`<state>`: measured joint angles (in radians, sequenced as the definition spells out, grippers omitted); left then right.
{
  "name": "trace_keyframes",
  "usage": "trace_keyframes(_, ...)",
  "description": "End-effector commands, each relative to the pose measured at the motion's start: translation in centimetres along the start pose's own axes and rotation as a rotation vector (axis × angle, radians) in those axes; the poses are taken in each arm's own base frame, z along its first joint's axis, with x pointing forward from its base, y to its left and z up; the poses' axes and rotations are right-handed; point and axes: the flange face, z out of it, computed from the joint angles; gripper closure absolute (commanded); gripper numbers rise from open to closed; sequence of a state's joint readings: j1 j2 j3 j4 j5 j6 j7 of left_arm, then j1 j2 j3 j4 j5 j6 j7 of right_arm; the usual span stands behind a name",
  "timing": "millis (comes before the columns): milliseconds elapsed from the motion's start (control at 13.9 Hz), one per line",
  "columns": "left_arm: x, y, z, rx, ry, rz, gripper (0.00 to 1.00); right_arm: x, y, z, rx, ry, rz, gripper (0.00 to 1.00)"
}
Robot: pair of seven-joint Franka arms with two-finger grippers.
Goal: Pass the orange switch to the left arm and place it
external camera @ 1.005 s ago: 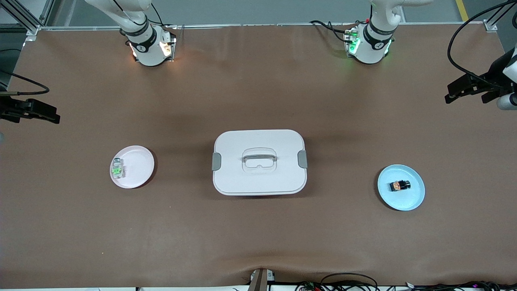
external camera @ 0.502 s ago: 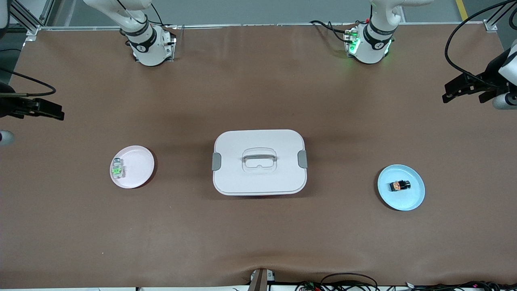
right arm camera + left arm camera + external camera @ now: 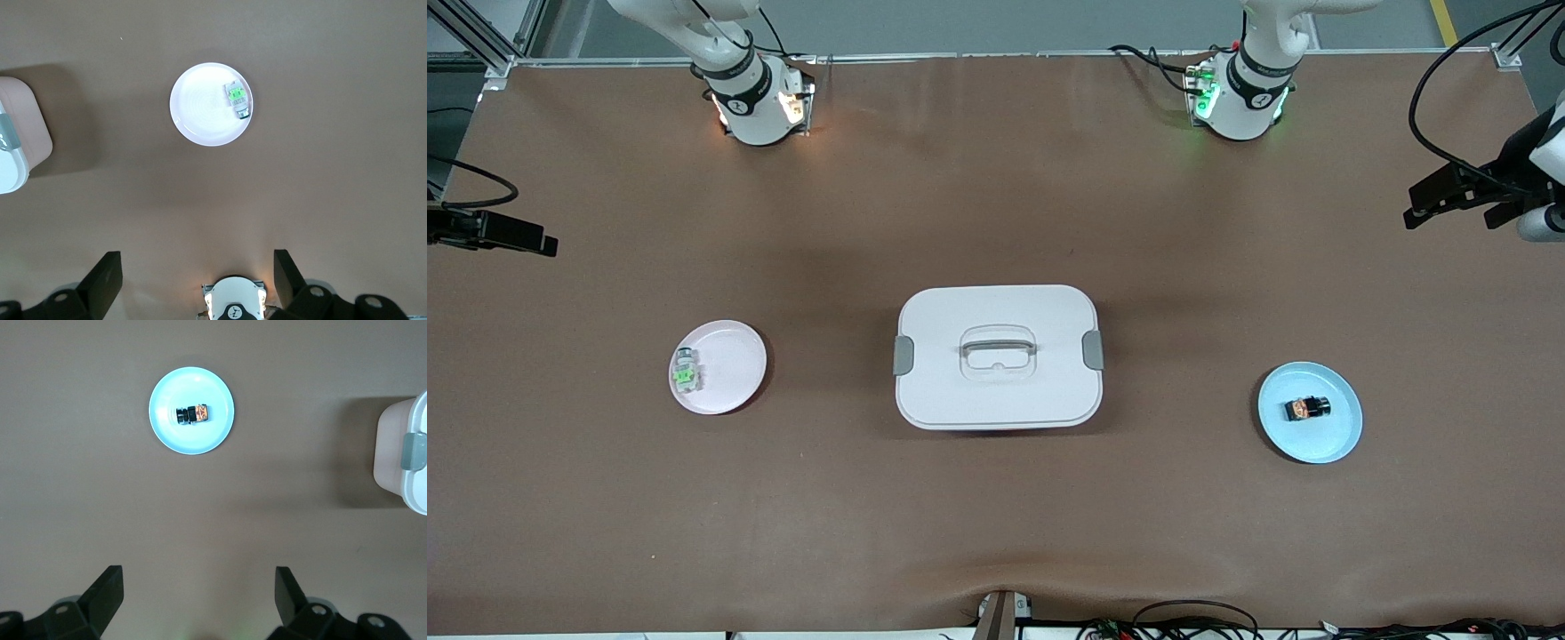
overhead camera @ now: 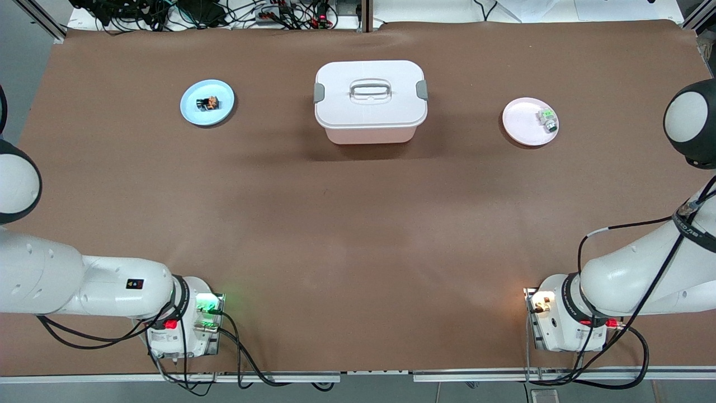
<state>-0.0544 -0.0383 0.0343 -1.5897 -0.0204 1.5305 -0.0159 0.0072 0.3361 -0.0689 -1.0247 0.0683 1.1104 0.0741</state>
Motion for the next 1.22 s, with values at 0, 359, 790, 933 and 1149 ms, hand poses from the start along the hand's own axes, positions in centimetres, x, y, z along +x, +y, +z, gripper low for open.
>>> trace_keyframes(0,-0.6,-0.3,-1.2,0.005,0.016,0.002,0.00,-1.6,0.4,0.2,0.024,0.000,0.002,0.00)
trace_keyframes(359,-0.4,-0.3,-1.4,0.006,0.021,0.002,0.00,-2.2,0.8,0.5,0.020,0.010,0.009,0.00)
trace_keyframes(790,-0.6,-0.4,-2.2,0.005,0.032,0.001,0.00,-3.9,1.3,1.8,0.031,0.060,0.013,0.00)
trace_keyframes(933,-0.6,-0.5,-2.1,0.005,0.030,-0.002,0.00,-4.7,1.5,2.6,0.035,0.073,0.014,0.00)
trace_keyframes(1149,-0.5,-0.9,-1.9,0.005,0.027,-0.011,0.00,-5.2,1.5,2.7,0.036,0.081,0.014,0.00)
